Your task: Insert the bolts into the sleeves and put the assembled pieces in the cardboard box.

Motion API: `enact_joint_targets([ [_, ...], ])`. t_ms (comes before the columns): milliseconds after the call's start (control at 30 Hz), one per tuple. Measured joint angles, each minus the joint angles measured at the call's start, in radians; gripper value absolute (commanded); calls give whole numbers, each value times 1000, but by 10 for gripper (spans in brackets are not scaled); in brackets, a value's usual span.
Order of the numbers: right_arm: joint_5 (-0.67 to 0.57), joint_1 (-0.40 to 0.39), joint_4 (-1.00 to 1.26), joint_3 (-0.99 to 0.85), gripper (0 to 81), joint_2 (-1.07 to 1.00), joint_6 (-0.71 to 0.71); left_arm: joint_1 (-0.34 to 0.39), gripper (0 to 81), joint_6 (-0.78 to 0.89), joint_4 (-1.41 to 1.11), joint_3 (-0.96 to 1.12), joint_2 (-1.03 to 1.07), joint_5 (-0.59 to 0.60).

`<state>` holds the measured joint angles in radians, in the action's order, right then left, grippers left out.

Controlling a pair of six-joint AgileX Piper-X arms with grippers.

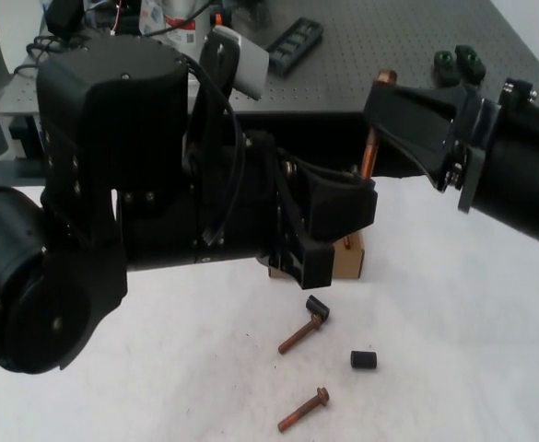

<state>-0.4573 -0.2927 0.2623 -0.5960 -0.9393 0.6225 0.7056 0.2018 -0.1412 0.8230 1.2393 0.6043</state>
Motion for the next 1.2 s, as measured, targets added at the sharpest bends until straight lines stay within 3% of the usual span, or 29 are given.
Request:
enact_joint_targets([
  [67,-14,2,0,0,11,0,-7,0,6,0,-2,0,0,0],
  [100,-25,2,-5,0,48,0,-8,0,6,6,-5,0,0,0],
  [200,-96,2,-26,5,332,0,-12,0,6,21,-14,0,0,-5],
  [233,-113,7,-44,5,410,0,-5,0,6,26,-18,0,0,-10],
  [267,-126,15,-62,5,438,3,-3,2,6,28,-21,0,0,-16],
  [467,-137,112,-269,5,394,86,-53,2,6,25,-52,-4,0,-74],
  [600,-108,174,-497,5,394,171,-173,-3,6,13,-85,1,13,-245],
  [767,12,183,-811,5,394,201,-337,-84,6,121,-67,116,236,-355],
  [933,128,170,-943,5,394,195,-421,-139,6,107,259,541,671,-391],
  [967,170,163,-974,5,394,190,-446,-138,6,71,367,691,732,-391],
  [1200,290,133,-1037,5,394,112,-511,-138,6,-41,677,1150,1059,-428],
])
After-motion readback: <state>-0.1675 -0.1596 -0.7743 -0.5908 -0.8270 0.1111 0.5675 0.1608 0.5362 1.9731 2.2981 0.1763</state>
